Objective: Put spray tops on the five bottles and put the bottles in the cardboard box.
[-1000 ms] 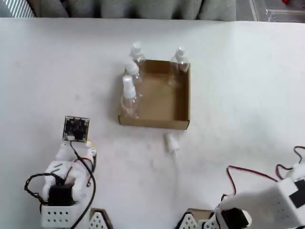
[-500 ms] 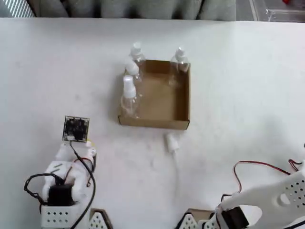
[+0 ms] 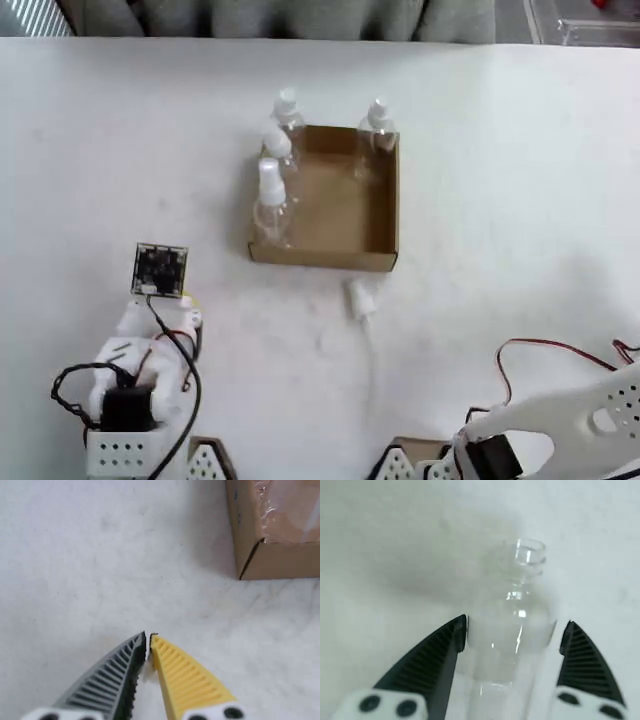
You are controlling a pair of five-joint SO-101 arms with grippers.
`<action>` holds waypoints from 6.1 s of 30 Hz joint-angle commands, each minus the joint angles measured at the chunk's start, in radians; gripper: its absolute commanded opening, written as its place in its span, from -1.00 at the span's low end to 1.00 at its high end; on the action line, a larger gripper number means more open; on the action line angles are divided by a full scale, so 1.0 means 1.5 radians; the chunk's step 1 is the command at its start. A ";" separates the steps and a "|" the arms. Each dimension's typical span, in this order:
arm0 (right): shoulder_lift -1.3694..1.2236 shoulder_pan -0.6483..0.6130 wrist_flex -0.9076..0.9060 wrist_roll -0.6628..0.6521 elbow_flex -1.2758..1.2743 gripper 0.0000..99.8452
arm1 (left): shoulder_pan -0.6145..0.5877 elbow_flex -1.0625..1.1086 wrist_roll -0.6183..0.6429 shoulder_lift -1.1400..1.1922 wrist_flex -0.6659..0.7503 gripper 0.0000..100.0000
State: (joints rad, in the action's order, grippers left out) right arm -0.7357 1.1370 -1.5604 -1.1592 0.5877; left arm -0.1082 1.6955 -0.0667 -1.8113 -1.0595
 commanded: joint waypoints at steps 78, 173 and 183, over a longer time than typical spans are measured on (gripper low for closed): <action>0.234 -0.023 0.320 0.065 -0.366 -0.53 | -0.007 -0.001 -0.005 -0.008 -0.002 -0.95; 0.878 -0.366 0.443 0.655 -1.049 -0.97 | 0.484 -0.608 0.542 1.105 0.369 -0.42; 0.878 -0.366 0.443 0.655 -1.051 -0.97 | 0.472 -0.635 0.542 1.191 0.382 -0.42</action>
State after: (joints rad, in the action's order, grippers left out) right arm 0.5547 0.5938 -0.9145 -0.1741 -0.9912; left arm 0.6145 0.8424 0.7357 -0.0468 -0.5163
